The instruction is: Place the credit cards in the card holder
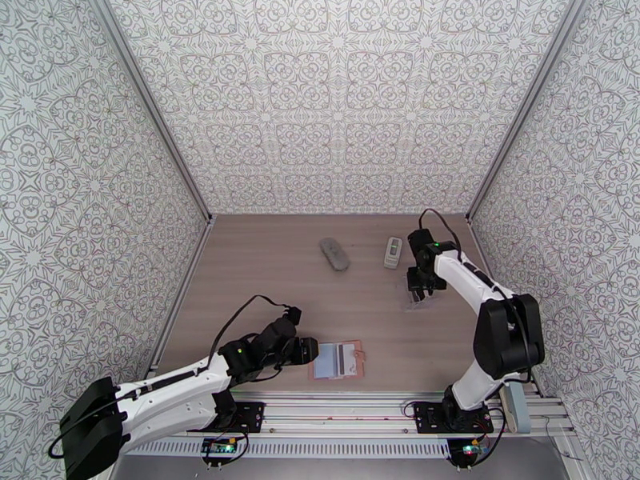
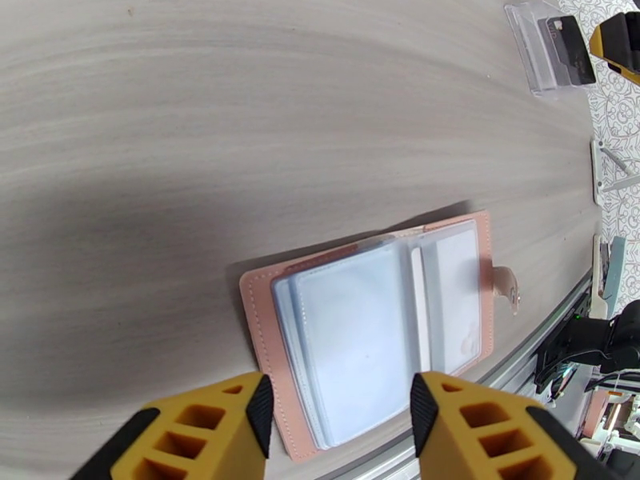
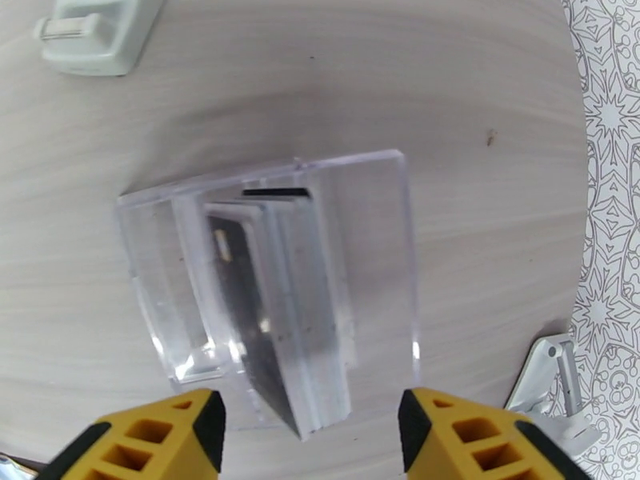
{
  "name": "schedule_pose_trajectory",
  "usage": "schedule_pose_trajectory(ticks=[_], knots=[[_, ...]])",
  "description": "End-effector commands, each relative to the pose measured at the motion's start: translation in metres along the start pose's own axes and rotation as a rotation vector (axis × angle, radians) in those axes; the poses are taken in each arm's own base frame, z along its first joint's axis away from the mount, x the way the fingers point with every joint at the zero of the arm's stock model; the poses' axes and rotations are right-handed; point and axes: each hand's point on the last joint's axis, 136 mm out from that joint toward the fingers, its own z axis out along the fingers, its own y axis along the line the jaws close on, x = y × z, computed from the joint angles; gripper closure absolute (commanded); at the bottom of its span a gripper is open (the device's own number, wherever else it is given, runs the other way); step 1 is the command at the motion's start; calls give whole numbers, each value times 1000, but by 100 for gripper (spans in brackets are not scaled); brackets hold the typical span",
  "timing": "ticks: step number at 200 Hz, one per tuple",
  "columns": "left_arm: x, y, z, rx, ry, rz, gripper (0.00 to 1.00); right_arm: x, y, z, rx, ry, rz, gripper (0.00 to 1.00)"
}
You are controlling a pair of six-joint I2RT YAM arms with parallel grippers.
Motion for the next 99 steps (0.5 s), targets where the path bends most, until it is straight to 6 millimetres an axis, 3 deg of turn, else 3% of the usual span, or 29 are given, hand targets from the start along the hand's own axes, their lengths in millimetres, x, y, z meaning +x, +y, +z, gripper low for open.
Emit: schedule_pose_trajectory(ticks=[1,99], knots=[[-1,6,1,-21,-1,6,47,-7,-2,3,9,15,-10,38],[-1,6,3,-23,6,3,47,-14,-2,18,2,53,0,42]])
